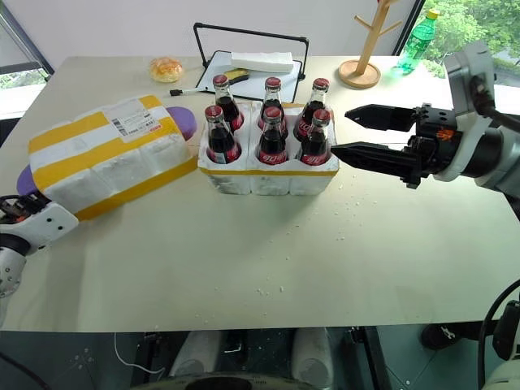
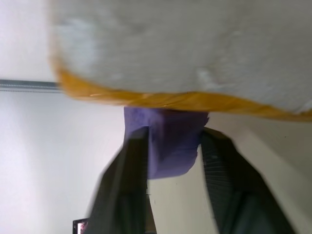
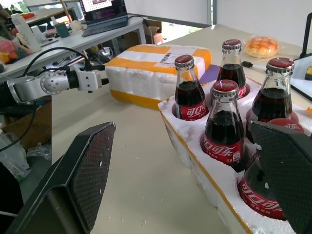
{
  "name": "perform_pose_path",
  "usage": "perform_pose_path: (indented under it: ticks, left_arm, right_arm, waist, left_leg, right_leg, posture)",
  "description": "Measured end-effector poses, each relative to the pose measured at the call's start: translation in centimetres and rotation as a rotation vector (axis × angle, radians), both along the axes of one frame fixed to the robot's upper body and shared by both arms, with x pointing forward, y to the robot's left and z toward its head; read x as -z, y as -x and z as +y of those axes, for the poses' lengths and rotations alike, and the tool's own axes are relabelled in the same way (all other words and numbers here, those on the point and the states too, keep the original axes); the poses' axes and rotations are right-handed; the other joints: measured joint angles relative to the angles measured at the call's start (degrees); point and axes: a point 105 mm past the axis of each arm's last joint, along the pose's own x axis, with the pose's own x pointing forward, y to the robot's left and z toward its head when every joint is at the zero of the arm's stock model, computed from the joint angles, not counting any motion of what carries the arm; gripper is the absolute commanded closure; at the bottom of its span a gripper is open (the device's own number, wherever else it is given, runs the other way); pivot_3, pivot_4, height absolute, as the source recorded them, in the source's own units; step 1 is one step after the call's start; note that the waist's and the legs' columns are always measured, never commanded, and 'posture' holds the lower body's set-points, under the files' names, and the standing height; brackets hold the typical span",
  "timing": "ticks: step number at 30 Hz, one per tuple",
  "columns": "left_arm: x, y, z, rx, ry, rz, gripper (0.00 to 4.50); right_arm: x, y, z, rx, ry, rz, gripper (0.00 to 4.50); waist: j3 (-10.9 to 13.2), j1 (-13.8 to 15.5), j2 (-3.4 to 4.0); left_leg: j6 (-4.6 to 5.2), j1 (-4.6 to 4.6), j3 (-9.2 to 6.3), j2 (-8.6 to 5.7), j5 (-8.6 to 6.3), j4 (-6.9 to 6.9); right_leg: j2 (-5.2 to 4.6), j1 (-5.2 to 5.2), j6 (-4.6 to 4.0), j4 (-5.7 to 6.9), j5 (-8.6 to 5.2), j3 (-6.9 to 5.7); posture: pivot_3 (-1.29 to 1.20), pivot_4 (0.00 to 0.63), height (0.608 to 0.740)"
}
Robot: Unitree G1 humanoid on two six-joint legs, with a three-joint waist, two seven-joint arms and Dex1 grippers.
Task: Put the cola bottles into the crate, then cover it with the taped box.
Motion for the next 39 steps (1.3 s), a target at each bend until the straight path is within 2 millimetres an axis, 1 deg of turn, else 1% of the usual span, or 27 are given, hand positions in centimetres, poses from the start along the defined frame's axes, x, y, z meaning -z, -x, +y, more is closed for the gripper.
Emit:
perform_pose_path:
  ticks: [2, 9, 13, 18, 21, 25, 32, 35, 37, 39]
  left_arm:
    - [0.1, 0.0, 0.3, -0.010, -0.003, 0.004, 0.38]
    - [0.6, 0.3, 0.6, -0.023, -0.024, 0.021, 0.38]
    - [1.1, 0.3, 1.4, -0.050, -0.031, 0.027, 0.38]
    - [0.9, -2.4, 1.4, -0.029, -0.045, -0.003, 0.38]
    - [1.1, -3.4, 1.4, -0.012, -0.061, 0.006, 0.38]
    - [1.2, -4.3, 1.2, 0.007, -0.078, 0.006, 0.38]
    - [1.1, -4.9, 1.0, 0.032, -0.102, 0.012, 0.38]
    - [1.1, -5.1, 0.8, 0.045, -0.101, 0.014, 1.20]
    - [0.7, -5.4, 0.7, 0.052, -0.101, -0.002, 2.14]
    - [0.1, -5.6, 0.6, 0.056, -0.108, -0.016, 3.21]
  right_arm:
    - [0.0, -0.1, 0.0, 0.008, 0.001, -0.001, 0.00]
    - [0.0, -0.1, 0.0, 0.016, -0.002, -0.004, 0.00]
    - [0.0, -0.1, 0.0, 0.021, -0.006, -0.004, 0.00]
    - [-0.1, -0.1, 0.2, 0.017, -0.012, -0.007, 0.00]
    - [-0.2, -0.2, 0.2, 0.017, -0.014, -0.008, 0.00]
    - [-0.2, -0.2, 0.2, 0.023, -0.015, -0.009, 0.00]
    - [-0.4, -0.1, 0.2, 0.032, -0.023, -0.016, 0.00]
    - [-0.4, -0.1, 0.0, 0.043, -0.027, -0.018, 0.00]
    - [-0.3, -0.1, -0.1, 0.050, -0.029, -0.015, 0.00]
    - [-0.3, -0.1, -0.1, 0.051, -0.030, -0.014, 0.00]
  waist:
    - [0.0, 0.0, 0.00]
    - [0.0, 0.0, 0.00]
    - [0.0, 0.1, 0.00]
    - [0.0, 1.0, 0.01]
    - [0.0, 1.1, 0.01]
    - [0.0, 1.2, 0.01]
    - [0.0, 1.2, 0.01]
    - [0.0, 1.2, 0.01]
    - [0.0, 1.3, 0.01]
    - [0.0, 1.3, 0.01]
  left_leg:
    - [-0.02, 0.00, 0.00, 0.00, -0.02, 0.00]
    - [-0.02, 0.00, 0.00, 0.00, -0.03, -0.01]
    - [0.10, 0.00, -0.01, 0.00, -0.10, -0.01]
    - [0.06, 0.00, 0.03, -0.01, -0.08, -0.01]
    - [-0.12, 0.00, 0.07, -0.01, 0.03, -0.01]
    - [-0.11, 0.00, 0.07, -0.01, 0.03, -0.01]
    - [-0.11, 0.00, 0.07, -0.01, 0.04, -0.01]
    - [-0.11, 0.00, 0.07, -0.02, 0.03, -0.01]
    - [-0.11, 0.01, 0.07, -0.01, 0.04, -0.01]
    - [-0.11, 0.01, 0.07, -0.01, 0.04, -0.01]
  right_leg:
    - [-0.01, 0.00, 0.00, 0.00, 0.00, 0.00]
    - [-0.02, -0.01, -0.01, -0.01, 0.00, 0.01]
    - [-0.03, -0.02, -0.01, -0.01, 0.00, 0.00]
    - [-0.03, -0.04, -0.06, -0.01, 0.05, -0.01]
    - [-0.04, -0.04, -0.06, -0.02, 0.05, -0.05]
    - [-0.04, -0.03, -0.06, -0.01, 0.05, -0.07]
    - [-0.06, -0.02, -0.06, 0.00, 0.05, -0.08]
    - [-0.06, -0.02, -0.06, -0.01, 0.05, -0.07]
    - [-0.06, -0.02, -0.06, 0.01, 0.05, -0.08]
    - [-0.06, -0.02, -0.06, 0.01, 0.05, -0.08]
  posture:
    - [0.00, 0.150, 0.740]
    - [0.00, 0.150, 0.740]
    - [0.00, 0.150, 0.740]
    - [0.00, 0.150, 0.740]
    - [0.00, 0.150, 0.740]
    - [0.00, 0.150, 0.740]
    - [0.00, 0.150, 0.740]
    - [0.00, 0.150, 0.740]
    - [0.00, 0.150, 0.740]
    - [0.00, 0.150, 0.740]
